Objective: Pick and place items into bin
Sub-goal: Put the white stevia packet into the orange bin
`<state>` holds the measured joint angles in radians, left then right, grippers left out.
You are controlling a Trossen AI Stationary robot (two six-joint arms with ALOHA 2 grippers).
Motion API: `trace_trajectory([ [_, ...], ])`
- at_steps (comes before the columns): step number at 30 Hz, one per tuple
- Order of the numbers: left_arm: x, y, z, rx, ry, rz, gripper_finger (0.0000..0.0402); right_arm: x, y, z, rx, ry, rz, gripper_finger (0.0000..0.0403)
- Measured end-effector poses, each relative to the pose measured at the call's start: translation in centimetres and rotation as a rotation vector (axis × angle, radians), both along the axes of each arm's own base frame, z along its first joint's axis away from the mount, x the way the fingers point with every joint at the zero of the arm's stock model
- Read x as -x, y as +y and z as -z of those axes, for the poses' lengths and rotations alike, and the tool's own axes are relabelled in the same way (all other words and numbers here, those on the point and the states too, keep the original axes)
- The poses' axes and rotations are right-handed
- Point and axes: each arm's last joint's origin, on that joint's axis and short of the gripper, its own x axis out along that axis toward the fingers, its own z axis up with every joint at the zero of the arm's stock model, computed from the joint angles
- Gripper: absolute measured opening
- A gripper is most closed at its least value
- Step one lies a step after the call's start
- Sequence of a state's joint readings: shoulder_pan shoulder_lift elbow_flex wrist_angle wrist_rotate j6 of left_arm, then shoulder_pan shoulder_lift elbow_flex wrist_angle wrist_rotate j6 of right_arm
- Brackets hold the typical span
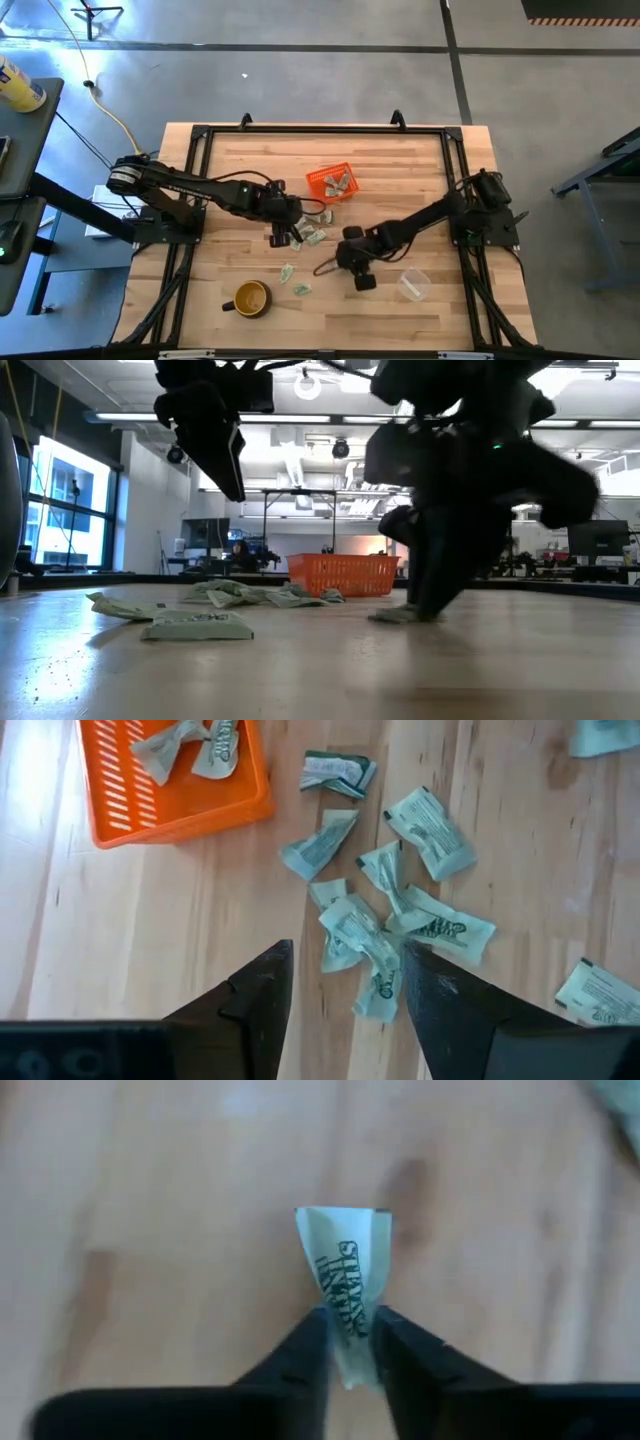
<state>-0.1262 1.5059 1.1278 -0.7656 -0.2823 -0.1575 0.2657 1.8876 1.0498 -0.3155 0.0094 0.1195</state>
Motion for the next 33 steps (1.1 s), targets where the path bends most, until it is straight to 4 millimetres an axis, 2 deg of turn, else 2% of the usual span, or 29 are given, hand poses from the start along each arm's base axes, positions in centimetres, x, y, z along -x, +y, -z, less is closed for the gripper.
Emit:
trace_trajectory([
  [3, 0.4, 0.2, -0.3, -0.019, 0.001, -0.019, 0.021, -0.1, -1.2, -0.6, -0.014, -0.006, 0.09, 0.0011],
  [6, 1.1, 0.4, -0.6, -0.079, 0.029, -0.042, 0.0203, 0.3, -2.6, -2.3, 0.069, -0.052, 0.196, 0.0019],
  [9, 1.7, 0.6, -1.1, -0.119, 0.039, -0.059, 0.0201, 0.5, -4.2, -5.3, 0.127, -0.162, 0.301, 0.0024],
  [11, 1.8, 0.7, -1.3, -0.125, 0.03, -0.063, 0.0201, 0.9, -5.8, -6.8, 0.146, -0.199, 0.361, 0.0015],
  [15, 1.8, 0.7, -1.1, -0.124, 0.014, -0.063, 0.0201, 0.9, -10.2, -8.1, 0.201, -0.247, 0.45, 0.0006],
  [20, 2.4, 1.1, 1.0, -0.118, 0.057, -0.07, 0.0201, 0.4, -15.9, -7.9, 0.254, -0.298, 0.504, 0.004],
  [24, 3.3, 1.6, 2.6, -0.054, 0.095, -0.085, 0.0201, 0.7, -18.6, -8.0, 0.169, -0.328, 0.475, 0.0082],
  [29, 4.1, 2.2, 3.2, 0.031, 0.01, -0.083, 0.0201, 0.9, -18.9, -7.6, 0.102, -0.297, 0.501, 0.0155],
  [33, 4.8, 1.9, 3.4, 0.064, -0.078, 0.072, 0.0201, 1.4, -17.6, -9.0, 0.105, -0.306, 0.479, 0.0204],
])
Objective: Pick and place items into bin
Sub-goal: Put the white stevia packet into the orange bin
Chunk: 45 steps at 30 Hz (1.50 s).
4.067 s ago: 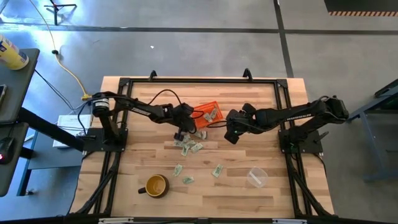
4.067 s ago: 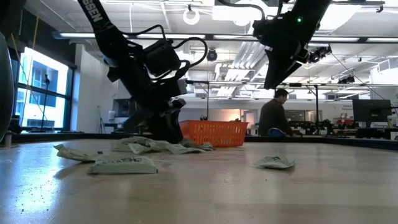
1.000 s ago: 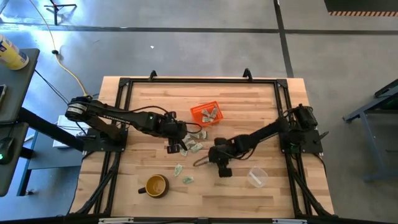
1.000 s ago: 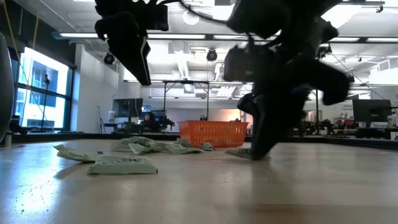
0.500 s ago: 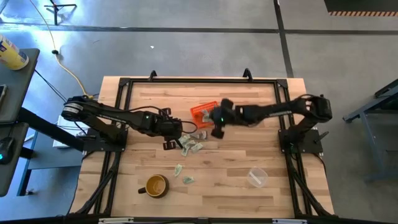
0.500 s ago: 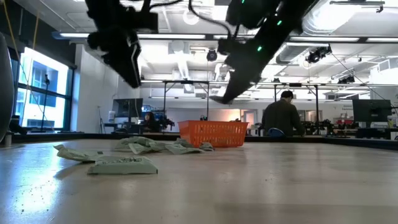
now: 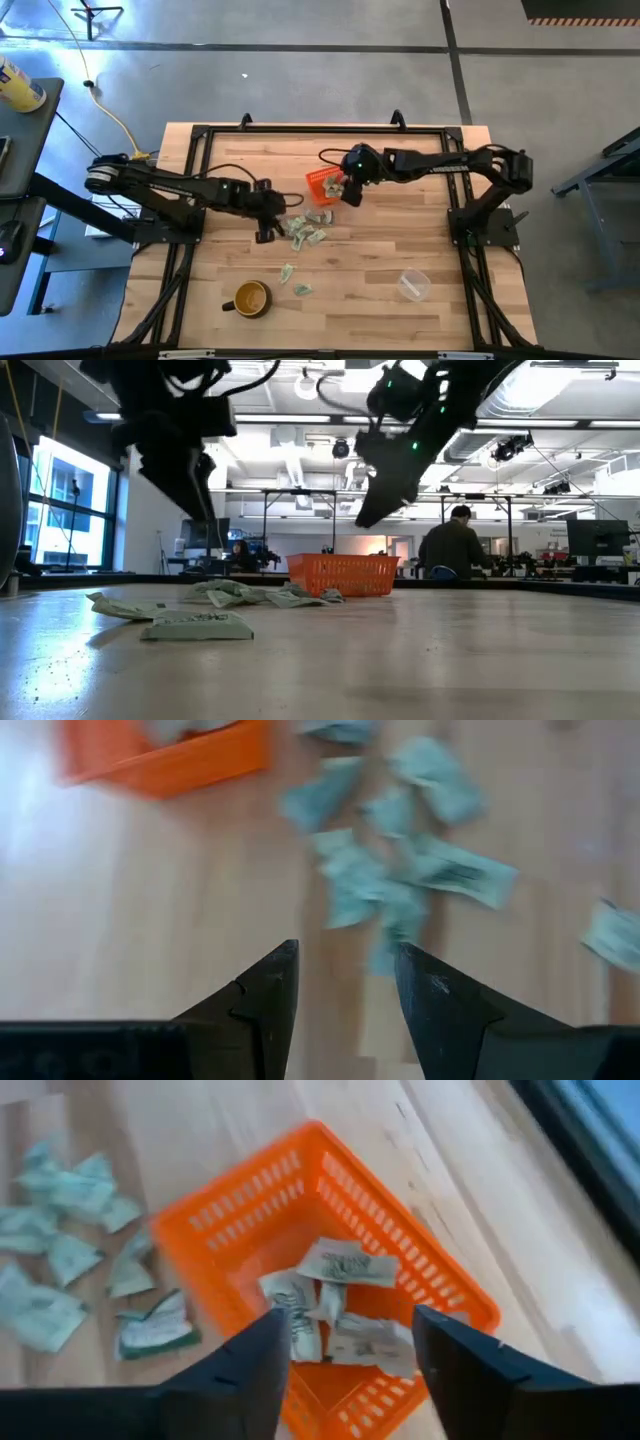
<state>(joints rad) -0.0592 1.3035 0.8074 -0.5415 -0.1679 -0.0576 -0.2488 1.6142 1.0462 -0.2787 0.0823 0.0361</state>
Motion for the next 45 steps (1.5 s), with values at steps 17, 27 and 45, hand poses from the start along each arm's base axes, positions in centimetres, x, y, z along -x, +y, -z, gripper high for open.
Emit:
trace_trajectory([
  [17, 0.8, 1.6, 6.5, 0.109, -0.005, 0.109, 0.0201, 2.1, 7.6, -0.8, 0.179, 0.236, -0.091, 0.0252],
  [27, -0.3, 2.7, 7.5, 0.222, -0.027, 0.108, 0.0197, 2.9, 8.4, -0.5, 0.134, 0.281, 0.0, 0.0253],
  [45, 0.0, 2.4, 7.8, 0.18, 0.017, 0.107, 0.0027, 3.4, 8.4, -0.2, 0.056, 0.308, 0.096, 0.0252],
])
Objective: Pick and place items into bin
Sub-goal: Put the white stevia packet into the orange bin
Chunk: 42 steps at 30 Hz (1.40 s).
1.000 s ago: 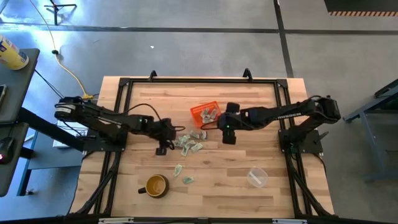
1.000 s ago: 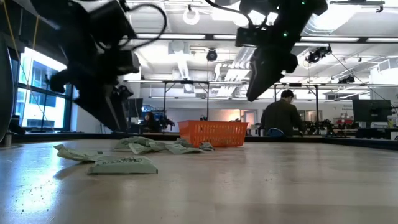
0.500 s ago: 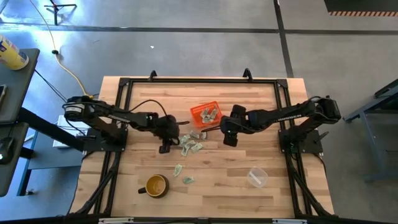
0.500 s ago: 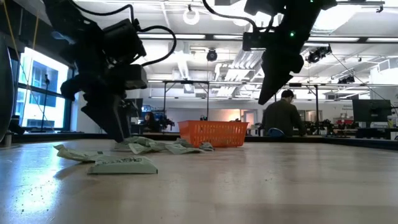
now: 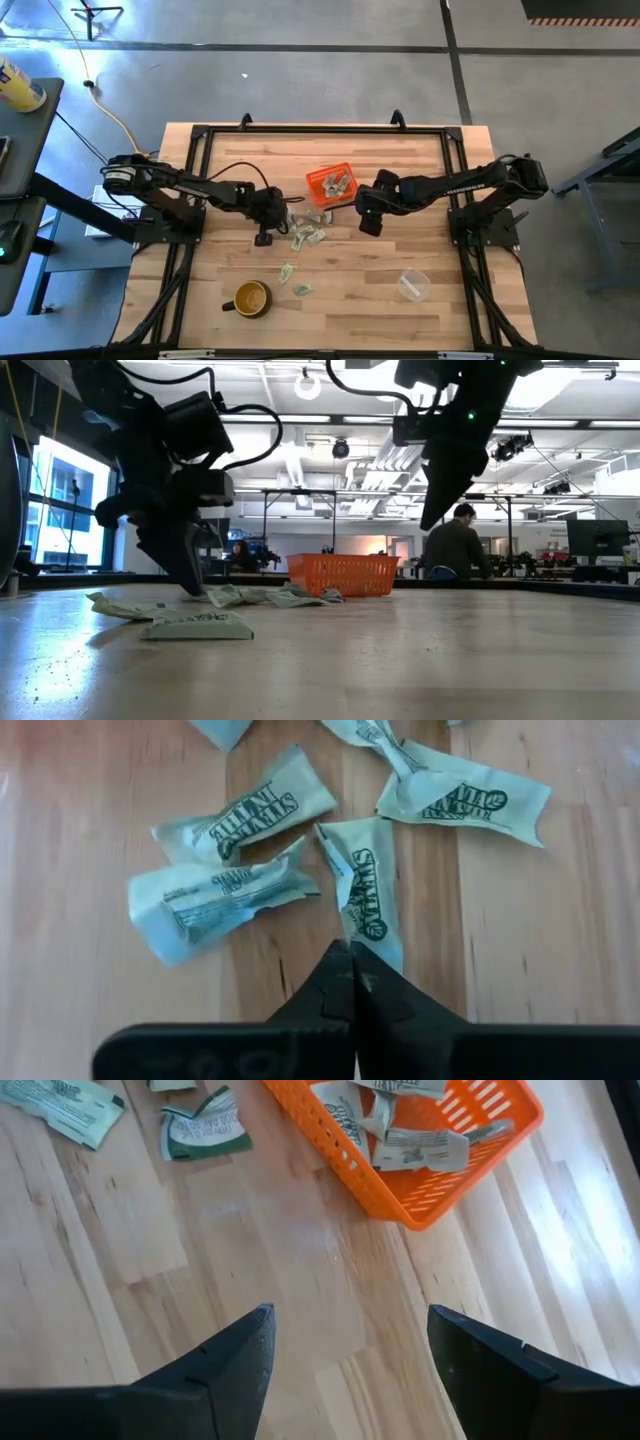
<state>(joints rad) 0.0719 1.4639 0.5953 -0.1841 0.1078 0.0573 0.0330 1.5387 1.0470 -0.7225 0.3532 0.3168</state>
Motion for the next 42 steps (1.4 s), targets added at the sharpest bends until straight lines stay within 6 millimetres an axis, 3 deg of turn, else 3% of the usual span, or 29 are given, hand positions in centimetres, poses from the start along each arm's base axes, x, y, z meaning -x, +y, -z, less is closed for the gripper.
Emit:
trace_trajectory([
  [3, 0.3, -0.1, 0.0, 0.016, 0.033, -0.007, 0.0043, 0.1, 0.0, 0.0, 0.012, 0.007, 0.004, 0.0252],
  [6, 0.6, -0.1, -1.0, 0.012, 0.075, -0.006, 0.0029, 0.1, -0.1, 0.0, 0.025, 0.007, 0.007, 0.0252],
  [15, -2.2, 0.8, -7.0, -0.074, -0.124, -0.025, 0.0028, 0.5, -0.4, -0.7, 0.113, -0.015, 0.051, 0.0252],
  [21, -5.0, 5.4, -8.7, -0.124, -0.286, -0.166, 0.0022, 1.8, -0.5, -2.4, 0.124, -0.061, 0.12, 0.0252],
  [24, -6.3, 8.4, -7.8, -0.141, -0.289, -0.228, 0.0024, 2.8, -0.6, -2.8, 0.149, -0.035, 0.172, 0.0252],
  [27, -8.2, 10.7, -7.1, -0.107, -0.298, -0.233, 0.0058, 3.4, -0.6, -2.7, 0.146, 0.003, 0.199, 0.0252],
  [29, -9.6, 11.3, -6.8, -0.089, -0.282, -0.226, 0.0093, 3.5, -0.3, -2.7, 0.142, 0.017, 0.197, 0.0252],
  [34, -11.2, 10.0, -6.9, -0.084, -0.144, -0.184, 0.0178, 3.6, 0.8, -2.6, 0.138, 0.013, 0.169, 0.0252],
  [38, -10.1, 7.7, -7.5, -0.103, 0.02, -0.087, 0.0229, 3.7, 1.5, -2.5, 0.175, 0.001, 0.161, 0.0252],
  [42, -8.1, 4.9, -7.7, -0.121, 0.139, 0.063, 0.0251, 4.0, 1.9, -1.4, 0.213, 0.008, 0.149, 0.0252],
])
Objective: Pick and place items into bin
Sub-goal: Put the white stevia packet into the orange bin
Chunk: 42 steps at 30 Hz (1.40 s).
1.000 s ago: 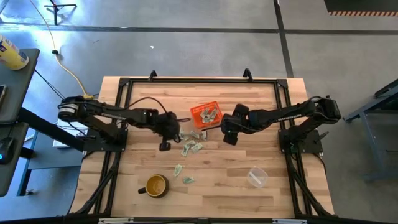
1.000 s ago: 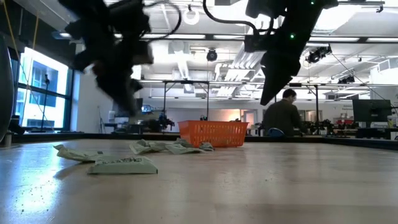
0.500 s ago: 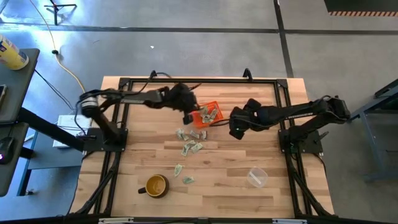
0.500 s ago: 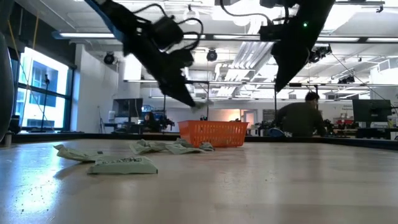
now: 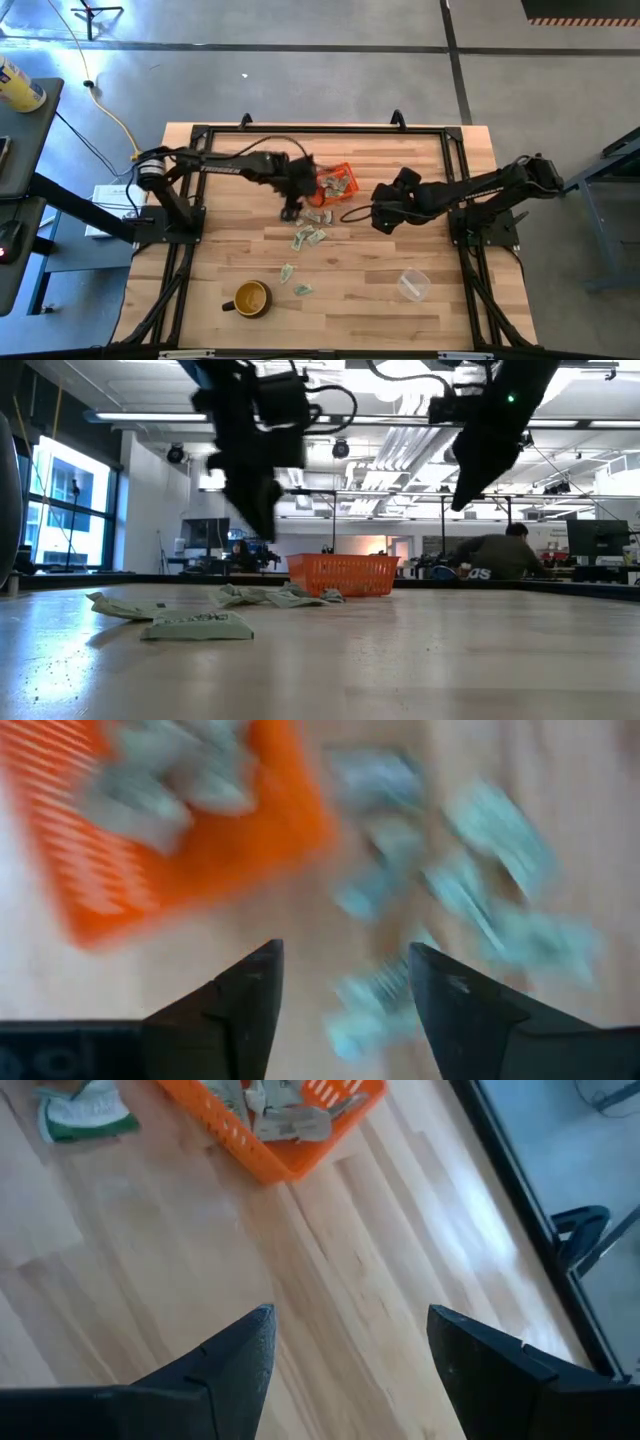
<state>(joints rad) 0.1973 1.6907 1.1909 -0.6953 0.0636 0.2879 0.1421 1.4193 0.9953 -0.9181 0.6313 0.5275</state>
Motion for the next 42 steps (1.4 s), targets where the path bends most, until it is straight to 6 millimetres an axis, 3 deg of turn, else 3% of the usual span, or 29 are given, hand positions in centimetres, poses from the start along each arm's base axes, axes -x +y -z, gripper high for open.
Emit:
trace_trajectory([
  [4, 2.9, -2.0, 1.4, 0.015, 0.143, 0.099, 0.0241, 0.5, 0.0, 1.8, -0.031, 0.016, -0.006, 0.0252],
  [8, 4.6, -3.0, 3.0, -0.02, 0.143, 0.12, 0.0216, 0.5, 0.1, 3.1, -0.07, -0.02, -0.021, 0.0252],
  [16, 4.4, -2.6, 5.2, -0.17, -0.014, 0.282, 0.0188, -1.1, 0.8, 3.1, -0.127, -0.136, -0.189, 0.0252],
  [21, 5.0, -2.7, 6.3, -0.18, -0.02, 0.379, 0.018, -1.3, 0.9, 3.1, -0.169, -0.166, -0.182, 0.0252],
  [27, 4.7, -2.3, 7.2, -0.198, -0.104, 0.365, 0.0158, -1.3, 0.9, 3.0, -0.184, -0.19, -0.152, 0.0252],
  [31, 4.6, -2.0, 7.6, -0.187, -0.096, 0.338, 0.0111, -1.4, 0.9, 3.0, -0.185, -0.199, -0.151, 0.0252],
  [36, 4.6, -1.9, 7.6, -0.184, -0.084, 0.25, 0.0025, -1.4, 0.9, 3.0, -0.192, -0.209, -0.126, 0.0252],
  [39, 4.1, -1.7, 6.9, -0.185, -0.095, 0.176, 0.0028, -1.2, 0.9, 3.1, -0.189, -0.213, -0.086, 0.0252],
  [42, 2.9, -1.8, 4.6, -0.207, -0.127, 0.132, 0.0047, -1.1, 0.8, 3.1, -0.194, -0.22, -0.056, 0.0252],
])
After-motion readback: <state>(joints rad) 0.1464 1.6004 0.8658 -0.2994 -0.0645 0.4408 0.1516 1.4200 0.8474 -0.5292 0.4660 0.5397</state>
